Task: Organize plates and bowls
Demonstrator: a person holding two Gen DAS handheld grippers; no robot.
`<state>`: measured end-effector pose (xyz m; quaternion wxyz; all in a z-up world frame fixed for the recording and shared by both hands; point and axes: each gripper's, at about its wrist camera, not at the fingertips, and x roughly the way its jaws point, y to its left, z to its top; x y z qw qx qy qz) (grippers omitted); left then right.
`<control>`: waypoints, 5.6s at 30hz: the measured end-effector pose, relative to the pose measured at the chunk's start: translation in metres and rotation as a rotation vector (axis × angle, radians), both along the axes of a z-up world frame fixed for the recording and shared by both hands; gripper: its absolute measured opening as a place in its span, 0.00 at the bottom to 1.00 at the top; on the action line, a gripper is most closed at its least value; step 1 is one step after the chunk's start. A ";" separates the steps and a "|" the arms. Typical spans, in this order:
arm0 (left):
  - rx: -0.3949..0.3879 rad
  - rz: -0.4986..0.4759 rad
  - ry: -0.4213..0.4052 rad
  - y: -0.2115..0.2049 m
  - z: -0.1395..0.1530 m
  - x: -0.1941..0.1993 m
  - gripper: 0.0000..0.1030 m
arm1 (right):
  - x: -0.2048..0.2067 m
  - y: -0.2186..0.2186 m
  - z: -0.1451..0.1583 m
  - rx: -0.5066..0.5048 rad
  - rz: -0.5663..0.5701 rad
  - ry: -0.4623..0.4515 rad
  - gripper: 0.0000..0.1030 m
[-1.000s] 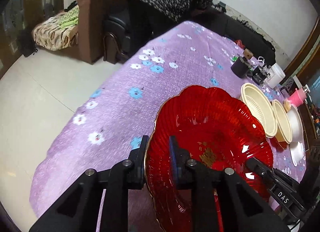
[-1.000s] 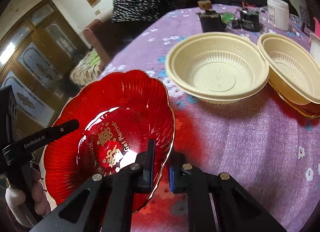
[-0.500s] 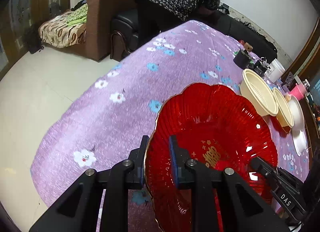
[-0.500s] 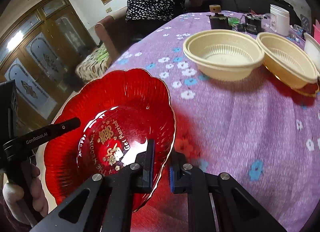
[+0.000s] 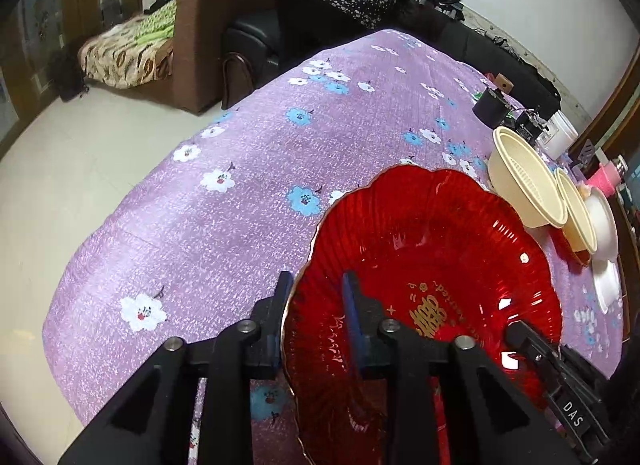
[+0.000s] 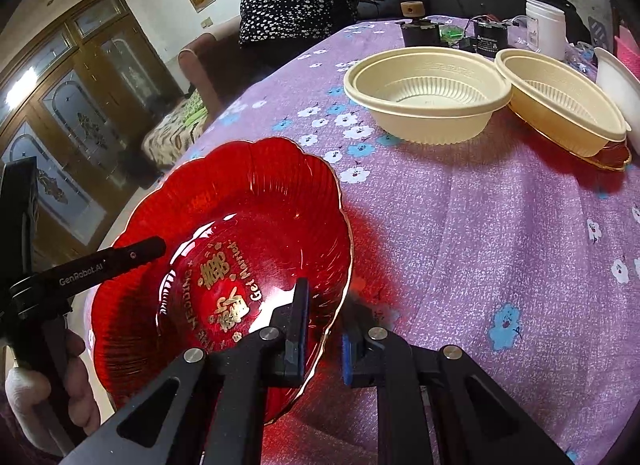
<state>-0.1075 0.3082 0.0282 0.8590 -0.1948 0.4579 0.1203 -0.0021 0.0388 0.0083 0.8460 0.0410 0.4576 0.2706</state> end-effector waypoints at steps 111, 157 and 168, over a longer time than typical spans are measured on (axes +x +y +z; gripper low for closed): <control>-0.125 -0.451 -0.165 -0.192 0.045 -0.055 0.77 | 0.009 -0.211 0.141 -0.342 -0.435 -0.604 0.04; -0.150 -0.598 -0.115 -0.283 0.010 -0.033 0.27 | -0.096 -0.287 0.031 0.011 -0.330 -0.041 0.10; -0.166 -0.454 -0.187 -0.226 0.037 -0.052 0.27 | -0.092 -0.242 0.064 0.098 -0.236 -0.126 0.09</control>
